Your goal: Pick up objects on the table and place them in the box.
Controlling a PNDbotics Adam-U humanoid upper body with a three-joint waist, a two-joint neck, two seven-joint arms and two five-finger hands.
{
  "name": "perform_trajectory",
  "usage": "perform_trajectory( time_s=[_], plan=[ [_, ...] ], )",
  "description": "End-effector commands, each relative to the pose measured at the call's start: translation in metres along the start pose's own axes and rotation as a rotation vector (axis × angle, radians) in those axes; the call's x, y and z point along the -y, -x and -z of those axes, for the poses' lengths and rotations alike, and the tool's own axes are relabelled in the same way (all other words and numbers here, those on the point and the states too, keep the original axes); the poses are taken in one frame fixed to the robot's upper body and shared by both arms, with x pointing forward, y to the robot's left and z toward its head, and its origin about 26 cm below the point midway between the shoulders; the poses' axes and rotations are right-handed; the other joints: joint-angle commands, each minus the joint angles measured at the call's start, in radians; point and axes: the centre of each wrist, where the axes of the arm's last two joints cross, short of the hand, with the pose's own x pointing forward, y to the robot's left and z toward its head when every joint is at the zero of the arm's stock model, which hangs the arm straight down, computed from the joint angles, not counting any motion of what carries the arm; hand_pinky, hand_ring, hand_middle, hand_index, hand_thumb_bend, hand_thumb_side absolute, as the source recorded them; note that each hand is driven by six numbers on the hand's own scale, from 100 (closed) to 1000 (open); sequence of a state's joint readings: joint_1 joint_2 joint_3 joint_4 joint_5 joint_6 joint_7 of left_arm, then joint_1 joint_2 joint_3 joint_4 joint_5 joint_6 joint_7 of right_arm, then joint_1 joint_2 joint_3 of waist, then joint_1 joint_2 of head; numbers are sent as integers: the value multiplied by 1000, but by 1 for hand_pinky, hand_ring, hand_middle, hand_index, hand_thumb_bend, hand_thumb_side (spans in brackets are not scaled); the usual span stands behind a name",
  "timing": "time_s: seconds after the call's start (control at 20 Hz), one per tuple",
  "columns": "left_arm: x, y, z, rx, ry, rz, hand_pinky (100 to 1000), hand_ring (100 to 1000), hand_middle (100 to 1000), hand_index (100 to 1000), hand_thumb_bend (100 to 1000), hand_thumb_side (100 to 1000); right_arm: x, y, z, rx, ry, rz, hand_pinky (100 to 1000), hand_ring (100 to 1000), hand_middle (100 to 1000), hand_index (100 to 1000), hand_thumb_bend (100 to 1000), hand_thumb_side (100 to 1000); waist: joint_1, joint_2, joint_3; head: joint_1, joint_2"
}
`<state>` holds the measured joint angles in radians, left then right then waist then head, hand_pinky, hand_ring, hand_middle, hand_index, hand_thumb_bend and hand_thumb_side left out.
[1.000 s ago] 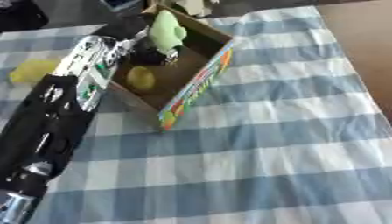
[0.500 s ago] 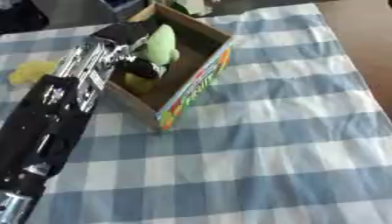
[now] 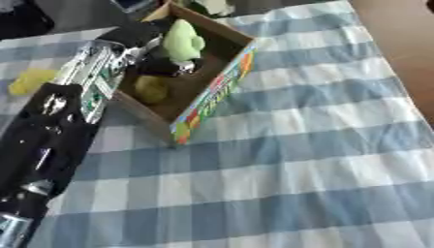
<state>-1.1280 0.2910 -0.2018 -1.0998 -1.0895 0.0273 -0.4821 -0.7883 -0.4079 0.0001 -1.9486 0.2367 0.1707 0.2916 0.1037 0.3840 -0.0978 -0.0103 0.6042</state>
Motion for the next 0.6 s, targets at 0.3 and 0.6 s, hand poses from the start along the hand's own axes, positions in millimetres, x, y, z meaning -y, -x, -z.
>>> perform_trajectory(
  time_s=[0.3, 0.6],
  plan=[
    [-23, 1, -7, 25, -157, 37, 961, 1000, 1000, 1000, 100, 338, 7, -6, -1, 8, 21, -25, 839, 843, 542, 858, 424, 763, -4, -20, 2, -1, -10],
    [-23, 1, -7, 100, -203, 38, 949, 1000, 1000, 1000, 384, 746, 8, -6, -1, 3, 26, -25, 837, 842, 536, 856, 429, 756, -7, -18, 3, -2, -8]
  ],
)
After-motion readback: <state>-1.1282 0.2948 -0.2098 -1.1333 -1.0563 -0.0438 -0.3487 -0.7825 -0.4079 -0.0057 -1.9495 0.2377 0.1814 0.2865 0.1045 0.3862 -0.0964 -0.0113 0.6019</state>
